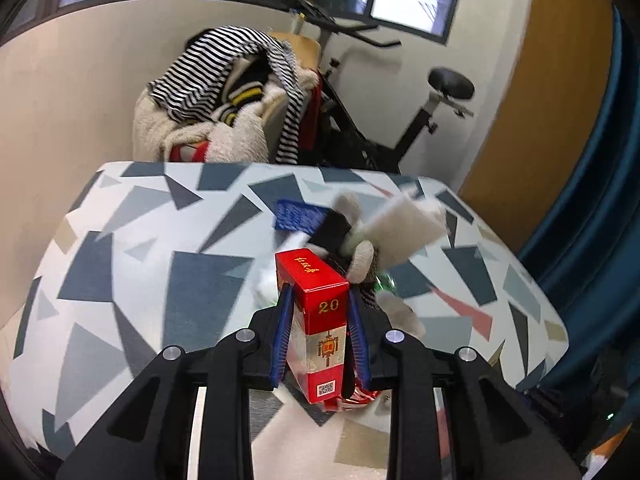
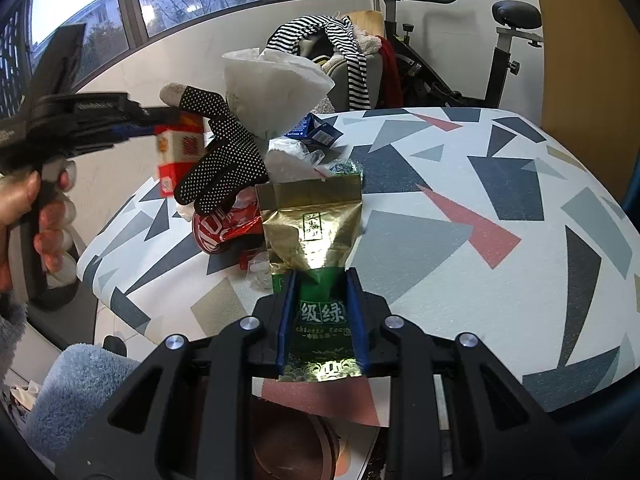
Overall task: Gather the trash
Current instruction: 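Carry the tea bag and cigarette pack down over the brown bin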
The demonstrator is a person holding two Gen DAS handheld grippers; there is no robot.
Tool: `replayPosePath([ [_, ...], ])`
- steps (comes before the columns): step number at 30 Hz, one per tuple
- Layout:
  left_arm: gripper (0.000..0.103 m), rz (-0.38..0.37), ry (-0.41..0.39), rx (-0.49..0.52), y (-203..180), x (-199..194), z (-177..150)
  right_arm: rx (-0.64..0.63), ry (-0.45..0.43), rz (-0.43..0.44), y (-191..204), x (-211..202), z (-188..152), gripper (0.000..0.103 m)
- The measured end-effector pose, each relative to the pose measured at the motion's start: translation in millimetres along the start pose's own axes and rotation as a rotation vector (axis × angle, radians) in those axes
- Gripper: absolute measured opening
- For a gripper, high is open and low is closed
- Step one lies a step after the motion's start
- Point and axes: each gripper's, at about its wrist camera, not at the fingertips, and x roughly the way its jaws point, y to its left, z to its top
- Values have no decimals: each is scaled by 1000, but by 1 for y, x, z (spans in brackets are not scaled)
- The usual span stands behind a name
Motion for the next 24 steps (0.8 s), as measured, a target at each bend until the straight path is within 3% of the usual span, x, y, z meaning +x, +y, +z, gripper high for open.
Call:
replayPosePath([
  [5, 26, -11, -43, -41, 20, -23, 10, -8, -2, -3, 4, -1, 3, 27],
  [13, 26, -52, -81, -4, 20, -64, -2, -40, -19, -7, 19, -12, 8, 27],
  [24, 26, -143, -67, 50, -3, -114, -82, -51, -39, -14, 36, -40, -5, 27],
])
